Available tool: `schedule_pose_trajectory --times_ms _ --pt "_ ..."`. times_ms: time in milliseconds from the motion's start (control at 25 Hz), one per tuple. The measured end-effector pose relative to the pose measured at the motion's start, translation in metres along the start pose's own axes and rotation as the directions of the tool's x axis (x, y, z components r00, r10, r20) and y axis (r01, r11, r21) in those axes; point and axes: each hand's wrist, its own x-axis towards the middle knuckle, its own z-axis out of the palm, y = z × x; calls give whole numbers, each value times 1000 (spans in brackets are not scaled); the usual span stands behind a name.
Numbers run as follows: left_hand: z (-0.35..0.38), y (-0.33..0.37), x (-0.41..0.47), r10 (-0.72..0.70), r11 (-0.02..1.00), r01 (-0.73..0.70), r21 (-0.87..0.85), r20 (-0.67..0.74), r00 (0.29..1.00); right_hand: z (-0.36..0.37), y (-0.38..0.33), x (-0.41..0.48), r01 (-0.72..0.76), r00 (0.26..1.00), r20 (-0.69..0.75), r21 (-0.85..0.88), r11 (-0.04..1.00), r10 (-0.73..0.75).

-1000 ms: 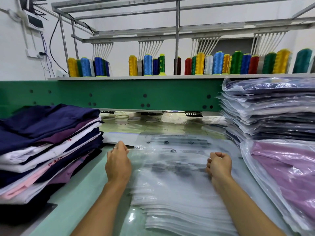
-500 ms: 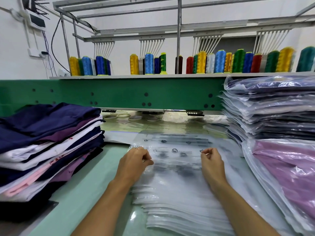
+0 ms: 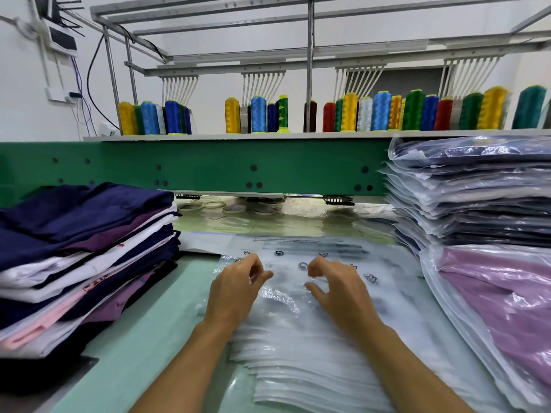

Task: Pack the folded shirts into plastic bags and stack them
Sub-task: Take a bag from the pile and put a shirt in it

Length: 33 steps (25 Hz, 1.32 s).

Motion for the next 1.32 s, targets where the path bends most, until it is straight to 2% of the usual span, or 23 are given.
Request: schedule_pose_trajectory --times_ms 80,160,240,360,440,520,640,720,800,880,960,1040,1080,1160,1320 --pt "-1 2 2 -7 1000 6 -20 -62 998 -3 -5 2 55 999 2 -12 998 -55" --pt "-3 1 3 38 999 -33 43 -126 991 -6 -6 3 150 989 7 -41 988 -149" --pt "-4 -3 5 83 991 -71 116 -108 991 -5 -3 4 169 985 36 -82 982 -166" --pt "-3 -8 4 101 964 -122 234 102 990 3 6 0 -42 996 68 -100 994 49" --pt "-3 -8 4 62 946 -118 302 187 980 2 7 -2 -166 986 -10 -51 985 165" --pt "-6 -6 4 60 938 -99 332 125 990 -1 6 -1 -206 963 -168 31 978 208" --pt "-14 0 7 150 950 -114 289 -104 983 -3 5 0 -217 888 -399 69 974 226" --pt "-18 2 8 165 962 -104 251 -234 958 -5 5 -1 -298 854 -442 16 954 274" --pt "-20 2 9 96 979 -56 194 -204 974 -9 9 -1 -381 887 -340 -163 910 311" --pt "-16 -3 5 37 994 -42 98 53 998 -10 11 -2 -346 938 -115 -354 869 327" --pt "-8 -8 0 32 999 -34 -2 347 937 -7 12 -3 -238 946 131 -336 911 296" --pt "-2 -10 -3 -17 999 37 -30 496 868 -2 10 -5 -208 904 332 -209 956 270" --pt "1 -11 -3 -44 998 61 -15 532 846 0 9 -5 -224 884 385 -151 963 266" --pt "5 -12 -3 -65 998 54 36 555 829 3 9 -6 -251 879 393 -98 963 269" --pt "9 -2 -6 -82 990 11 143 502 861 8 13 -5 -243 882 350 -239 940 317"
